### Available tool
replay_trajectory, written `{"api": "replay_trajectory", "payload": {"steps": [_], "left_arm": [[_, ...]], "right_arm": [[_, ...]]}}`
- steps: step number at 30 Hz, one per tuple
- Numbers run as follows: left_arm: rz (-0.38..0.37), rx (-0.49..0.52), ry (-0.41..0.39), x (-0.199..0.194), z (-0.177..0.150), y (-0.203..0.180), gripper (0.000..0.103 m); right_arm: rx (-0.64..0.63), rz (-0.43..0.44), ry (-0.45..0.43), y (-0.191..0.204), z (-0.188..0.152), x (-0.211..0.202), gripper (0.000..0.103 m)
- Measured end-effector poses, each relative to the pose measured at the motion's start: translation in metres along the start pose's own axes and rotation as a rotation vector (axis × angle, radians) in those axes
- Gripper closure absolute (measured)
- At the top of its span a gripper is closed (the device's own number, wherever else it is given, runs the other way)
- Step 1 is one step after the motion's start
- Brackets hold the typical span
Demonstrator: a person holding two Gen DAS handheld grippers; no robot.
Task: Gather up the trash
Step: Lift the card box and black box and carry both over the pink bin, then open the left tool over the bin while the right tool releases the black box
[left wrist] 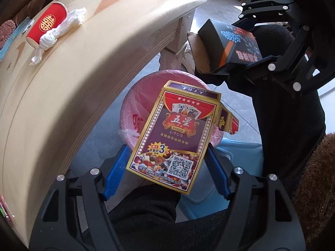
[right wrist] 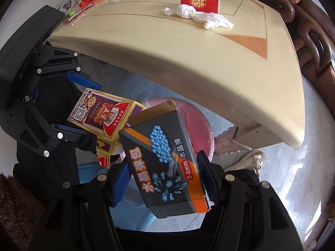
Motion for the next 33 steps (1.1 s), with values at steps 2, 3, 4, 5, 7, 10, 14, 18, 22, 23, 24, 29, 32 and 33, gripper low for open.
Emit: {"api": "replay_trajectory", "payload": {"steps": [2, 3, 4, 5, 7, 10, 14, 18, 22, 23, 24, 29, 32, 33], "left_arm": [[-0.016, -0.004, 0.020, 0.015, 0.000, -0.002, 0.032], [-0.023, -0.005, 0.030, 0.023, 0.001, -0.002, 0.032], [-0.026, -0.003, 0.040, 0.030, 0.001, -0.003, 0.032], [-0.027, -0.002, 0.050, 0.038, 0.001, -0.004, 0.032], [-0.036, 0.001, 0.071, 0.052, 0.002, -0.006, 0.032], [-0.049, -0.001, 0.101, 0.073, 0.002, -0.008, 0.032], [-0.066, -0.011, 0.143, 0.097, 0.000, -0.008, 0.032], [-0.078, -0.003, 0.175, 0.116, 0.002, -0.008, 0.032], [-0.095, 0.003, 0.187, 0.130, 0.005, -0.007, 0.032], [-0.100, 0.002, 0.190, 0.132, 0.006, -0.007, 0.032], [-0.101, 0.003, 0.193, 0.134, 0.007, -0.006, 0.032], [-0.110, -0.008, 0.217, 0.142, 0.009, -0.002, 0.032], [-0.110, -0.022, 0.245, 0.146, 0.007, -0.003, 0.032], [-0.112, -0.024, 0.248, 0.149, 0.006, -0.003, 0.032]], "right_arm": [[0.013, 0.003, 0.014, -0.007, -0.003, 0.014, 0.043], [0.019, 0.003, 0.023, -0.011, -0.003, 0.021, 0.043], [0.022, -0.001, 0.031, -0.015, -0.005, 0.027, 0.043], [0.021, -0.004, 0.038, -0.018, -0.007, 0.033, 0.043], [0.017, -0.013, 0.056, -0.023, -0.008, 0.045, 0.043], [0.017, -0.009, 0.077, -0.028, -0.010, 0.063, 0.043], [0.033, 0.004, 0.101, -0.034, -0.011, 0.088, 0.043], [0.049, 0.019, 0.131, -0.041, -0.013, 0.113, 0.043], [0.077, 0.032, 0.149, -0.049, -0.014, 0.135, 0.043], [0.084, 0.036, 0.154, -0.051, -0.014, 0.139, 0.043], [0.091, 0.039, 0.159, -0.053, -0.015, 0.142, 0.043], [0.106, 0.052, 0.168, -0.055, -0.016, 0.149, 0.043], [0.102, 0.060, 0.178, -0.055, -0.016, 0.150, 0.043], [0.101, 0.060, 0.181, -0.055, -0.016, 0.152, 0.042]]}}
Point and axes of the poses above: each gripper's, at about its wrist camera, not at the fingertips, and x roughly the way its jaws point, y to its left, z to its top, the point moved 7 cm from there along x, roughly the way its jaws point, and after that the axes turned 9 degrees about z, right-handed, at the moved point
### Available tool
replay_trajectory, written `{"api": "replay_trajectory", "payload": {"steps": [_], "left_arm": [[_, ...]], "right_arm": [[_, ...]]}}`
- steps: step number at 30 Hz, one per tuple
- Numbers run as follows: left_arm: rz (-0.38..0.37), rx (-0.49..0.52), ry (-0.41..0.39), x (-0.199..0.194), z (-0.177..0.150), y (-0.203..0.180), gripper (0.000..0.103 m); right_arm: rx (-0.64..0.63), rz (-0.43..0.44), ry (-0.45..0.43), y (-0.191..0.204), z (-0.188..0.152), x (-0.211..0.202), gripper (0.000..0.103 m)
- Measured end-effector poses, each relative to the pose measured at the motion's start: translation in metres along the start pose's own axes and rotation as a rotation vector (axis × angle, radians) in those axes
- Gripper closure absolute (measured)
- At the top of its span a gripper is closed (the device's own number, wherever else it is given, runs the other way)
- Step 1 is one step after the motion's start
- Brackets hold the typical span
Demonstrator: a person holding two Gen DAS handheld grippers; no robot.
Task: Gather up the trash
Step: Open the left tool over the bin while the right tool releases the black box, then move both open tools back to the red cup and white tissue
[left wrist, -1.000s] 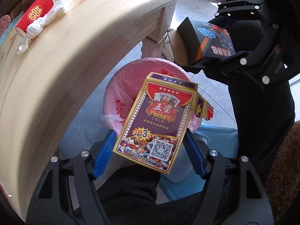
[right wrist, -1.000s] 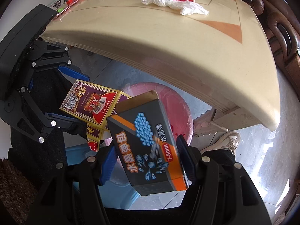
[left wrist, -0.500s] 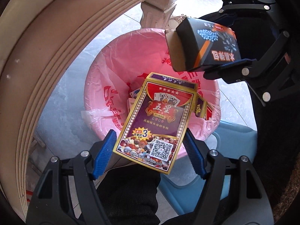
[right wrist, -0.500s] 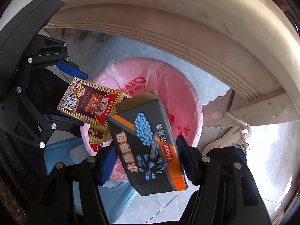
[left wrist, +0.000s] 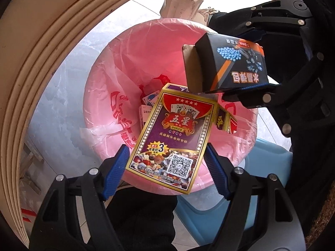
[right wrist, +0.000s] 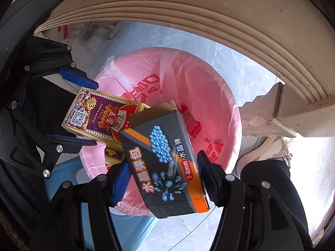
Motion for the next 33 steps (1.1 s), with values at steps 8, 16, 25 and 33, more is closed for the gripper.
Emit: {"api": "replay_trajectory", "payload": {"steps": [8, 16, 25, 33], "left_arm": [[0.004, 0.014, 0.045, 0.004, -0.004, -0.003, 0.025], [0.027, 0.005, 0.056, 0.004, -0.007, 0.001, 0.024], [0.093, 0.011, 0.049, -0.017, -0.018, -0.001, 0.023], [0.245, 0.054, 0.000, -0.099, -0.038, 0.008, 0.023]], "right_arm": [[-0.011, -0.017, -0.015, 0.004, 0.001, -0.002, 0.028], [-0.002, -0.016, -0.016, 0.003, 0.000, -0.003, 0.028], [-0.040, 0.048, -0.026, 0.023, -0.001, -0.013, 0.028], [-0.145, 0.086, -0.126, 0.071, -0.008, -0.091, 0.028]]}}
Point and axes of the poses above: each gripper's, at about its wrist camera, not at the fingertips, and x roughly the way its jaws point, y to its left, z to its top, the point moved 7 cm from there along x, roughly the way its jaws point, and after that the axes turned 9 degrees about z, right-handed, at the moved point
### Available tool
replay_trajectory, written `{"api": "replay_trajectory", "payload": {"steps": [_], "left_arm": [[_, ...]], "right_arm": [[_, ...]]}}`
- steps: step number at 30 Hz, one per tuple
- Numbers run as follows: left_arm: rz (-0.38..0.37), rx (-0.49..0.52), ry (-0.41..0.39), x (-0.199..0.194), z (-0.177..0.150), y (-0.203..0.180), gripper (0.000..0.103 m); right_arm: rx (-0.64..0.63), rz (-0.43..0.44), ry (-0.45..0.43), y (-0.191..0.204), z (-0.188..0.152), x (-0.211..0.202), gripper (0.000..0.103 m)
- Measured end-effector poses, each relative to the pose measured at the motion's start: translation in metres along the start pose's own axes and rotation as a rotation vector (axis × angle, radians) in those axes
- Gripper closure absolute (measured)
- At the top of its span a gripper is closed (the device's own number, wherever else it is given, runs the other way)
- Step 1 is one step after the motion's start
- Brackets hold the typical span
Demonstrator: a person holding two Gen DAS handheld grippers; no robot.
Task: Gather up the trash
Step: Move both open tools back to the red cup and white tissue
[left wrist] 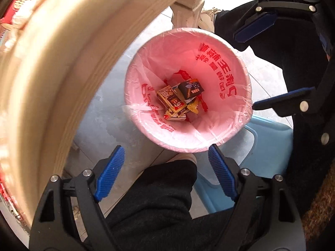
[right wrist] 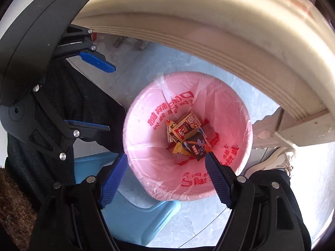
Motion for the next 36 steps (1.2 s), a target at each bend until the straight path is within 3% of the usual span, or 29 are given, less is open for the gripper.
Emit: {"api": "replay_trajectory", "payload": {"steps": [3, 5, 9, 14, 17, 20, 26, 30, 36], "left_arm": [[0.032, -0.037, -0.066, -0.051, 0.007, 0.034, 0.022], [0.053, -0.080, -0.108, -0.085, 0.017, 0.064, 0.015], [0.159, -0.145, -0.196, -0.153, 0.046, 0.134, 0.012], [0.122, -0.230, -0.222, -0.206, 0.086, 0.204, 0.011], [0.090, -0.219, -0.253, -0.222, 0.111, 0.225, 0.010], [0.100, -0.176, -0.245, -0.219, 0.132, 0.234, 0.010], [0.131, -0.045, -0.187, -0.185, 0.157, 0.239, 0.010], [0.126, 0.002, -0.157, -0.163, 0.167, 0.240, 0.010], [0.088, -0.004, -0.117, -0.130, 0.175, 0.247, 0.010]], "right_arm": [[-0.034, -0.042, -0.080, 0.008, 0.022, -0.050, 0.019], [-0.056, -0.074, -0.138, 0.008, 0.043, -0.087, 0.016], [-0.082, -0.096, -0.263, 0.004, 0.094, -0.167, 0.009], [-0.102, -0.124, -0.377, -0.007, 0.158, -0.242, 0.007], [-0.118, -0.147, -0.399, -0.014, 0.188, -0.266, 0.007], [-0.142, -0.191, -0.411, -0.022, 0.212, -0.278, 0.007], [-0.189, -0.179, -0.397, -0.030, 0.241, -0.276, 0.007], [-0.209, -0.165, -0.363, -0.038, 0.251, -0.254, 0.007], [-0.211, -0.120, -0.288, -0.053, 0.250, -0.206, 0.007]]}}
Point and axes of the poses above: each gripper's, at about its wrist camera, not at the fingertips, and x roughly the way its jaws point, y to its left, z to its top, the point moved 7 cm from there along x, roughly the way its jaws point, and after that the axes turned 9 degrees about z, right-handed, at the moved point
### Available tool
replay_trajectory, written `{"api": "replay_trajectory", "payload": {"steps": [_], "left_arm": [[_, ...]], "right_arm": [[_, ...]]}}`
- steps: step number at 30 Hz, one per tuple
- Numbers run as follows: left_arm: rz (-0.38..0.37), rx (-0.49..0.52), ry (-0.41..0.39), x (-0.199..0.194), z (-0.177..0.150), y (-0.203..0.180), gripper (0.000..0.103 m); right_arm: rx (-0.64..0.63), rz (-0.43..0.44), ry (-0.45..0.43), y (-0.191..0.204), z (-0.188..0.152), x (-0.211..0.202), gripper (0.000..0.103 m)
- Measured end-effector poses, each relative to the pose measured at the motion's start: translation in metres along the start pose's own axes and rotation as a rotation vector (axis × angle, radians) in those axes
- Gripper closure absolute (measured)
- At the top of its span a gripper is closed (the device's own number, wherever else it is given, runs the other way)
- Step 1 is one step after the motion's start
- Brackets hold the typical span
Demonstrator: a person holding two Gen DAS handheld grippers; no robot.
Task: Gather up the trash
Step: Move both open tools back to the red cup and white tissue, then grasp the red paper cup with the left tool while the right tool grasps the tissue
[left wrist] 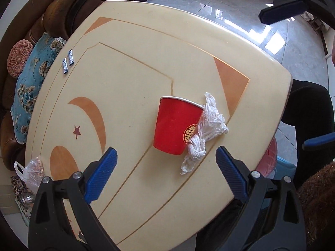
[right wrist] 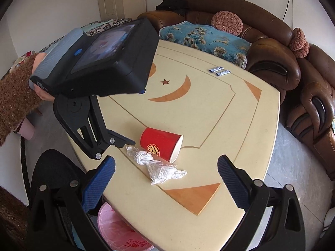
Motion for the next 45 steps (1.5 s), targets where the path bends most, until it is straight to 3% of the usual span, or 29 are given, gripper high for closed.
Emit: {"api": "replay_trajectory", "payload": {"steps": [14, 25, 31, 33, 36, 38, 39, 43, 45], "left_arm": [[-0.073, 0.034, 0.070, 0.068, 0.016, -0.012, 0.010], [-0.174, 0.001, 0.087, 0.097, 0.026, -0.012, 0.010], [-0.179, -0.036, 0.128, 0.119, 0.022, -0.009, 0.010], [-0.185, -0.054, 0.134, 0.124, 0.021, -0.007, 0.010], [-0.190, -0.089, 0.130, 0.126, 0.021, -0.005, 0.010], [-0.181, -0.109, 0.124, 0.128, 0.021, 0.000, 0.010], [-0.179, -0.125, 0.127, 0.129, 0.020, 0.001, 0.011], [-0.153, -0.180, 0.135, 0.129, 0.016, 0.005, 0.026], [-0.144, -0.218, 0.139, 0.128, 0.013, 0.008, 0.031]], "right_arm": [[-0.023, 0.086, 0.162, -0.002, -0.049, 0.102, 0.007], [-0.033, 0.116, 0.131, -0.008, -0.055, 0.142, 0.007], [-0.029, 0.121, 0.124, -0.010, -0.058, 0.159, 0.008], [-0.032, 0.106, 0.126, -0.010, -0.060, 0.163, 0.021], [-0.062, 0.048, 0.117, -0.010, -0.060, 0.162, 0.031], [-0.068, 0.018, 0.112, -0.012, -0.059, 0.159, 0.049], [-0.062, 0.016, 0.114, -0.013, -0.060, 0.159, 0.051], [-0.032, -0.001, 0.124, -0.017, -0.059, 0.156, 0.066], [-0.010, -0.015, 0.131, -0.023, -0.057, 0.156, 0.082]]}}
Point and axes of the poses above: each gripper's, at about its wrist camera, not at the fingertips, and x roughly the way its jaws point, y to its left, z to its top, the point moved 7 cm from there along x, roughly the way its jaws point, and after that the axes turned 9 degrees about z, right-handed, at the moved point
